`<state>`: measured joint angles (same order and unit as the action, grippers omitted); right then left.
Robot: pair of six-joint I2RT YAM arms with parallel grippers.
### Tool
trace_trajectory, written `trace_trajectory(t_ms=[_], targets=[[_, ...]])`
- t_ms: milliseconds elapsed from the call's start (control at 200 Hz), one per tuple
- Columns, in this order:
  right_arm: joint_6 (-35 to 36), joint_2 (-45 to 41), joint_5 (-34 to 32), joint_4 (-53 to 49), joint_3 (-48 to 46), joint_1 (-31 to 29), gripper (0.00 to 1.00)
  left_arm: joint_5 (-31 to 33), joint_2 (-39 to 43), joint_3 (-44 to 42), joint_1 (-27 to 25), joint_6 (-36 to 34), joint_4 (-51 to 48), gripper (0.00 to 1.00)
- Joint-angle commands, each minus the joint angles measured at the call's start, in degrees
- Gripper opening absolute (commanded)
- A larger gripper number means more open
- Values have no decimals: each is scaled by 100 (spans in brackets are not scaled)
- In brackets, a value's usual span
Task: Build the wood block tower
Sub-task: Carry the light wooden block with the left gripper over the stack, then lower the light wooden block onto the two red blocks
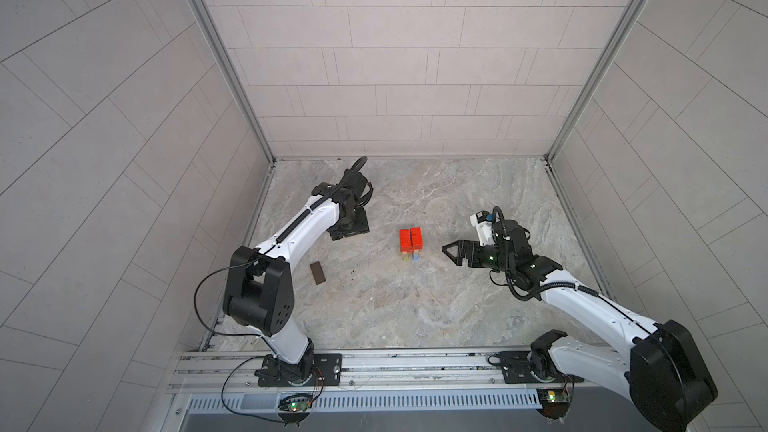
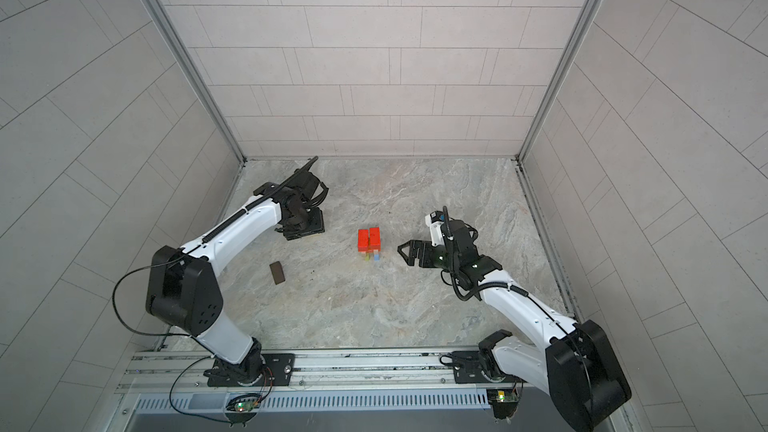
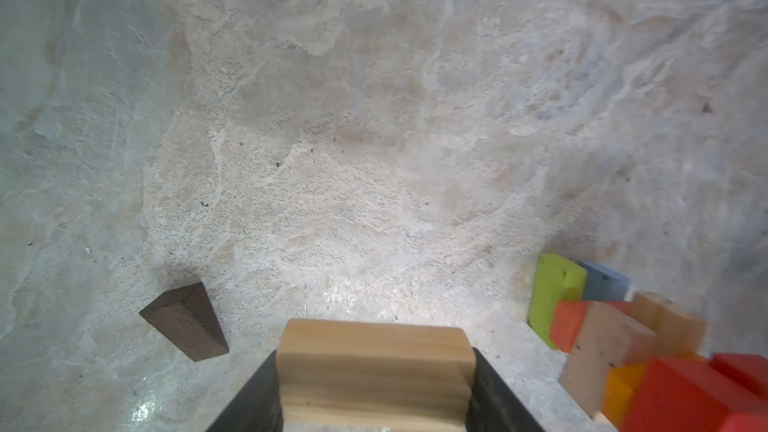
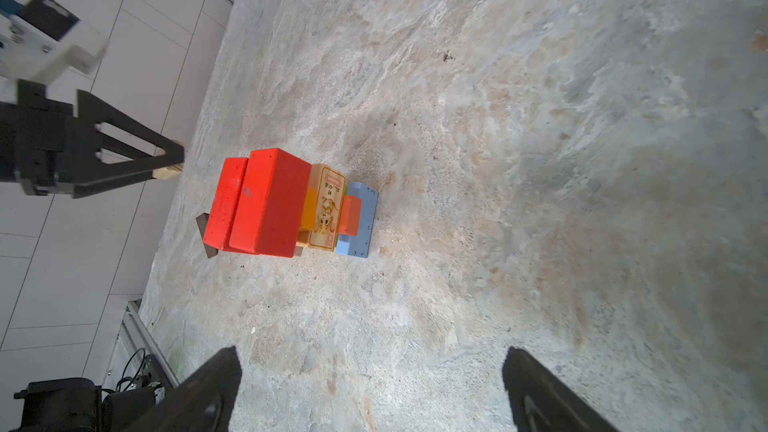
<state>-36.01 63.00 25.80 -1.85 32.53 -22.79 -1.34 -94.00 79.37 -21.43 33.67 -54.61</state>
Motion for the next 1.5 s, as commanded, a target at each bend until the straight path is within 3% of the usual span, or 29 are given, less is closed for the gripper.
trace_trajectory(t_ms=[0,295,826,1491], targets=[[-54,35,-193,-117,-38,79,100,-12,70,392,-268,247,-729,46],[-202,10,-303,-121,-107,255,100,221,-75,1298,-1184,749,-1063,46],[-380,-328,-341,-225,-208,594,100,968,-1525,2891,-2638,1525,-1616,45],[-389,-367,-280,-245,-204,622,100,1039,-2043,3085,-2657,1698,-1546,50]])
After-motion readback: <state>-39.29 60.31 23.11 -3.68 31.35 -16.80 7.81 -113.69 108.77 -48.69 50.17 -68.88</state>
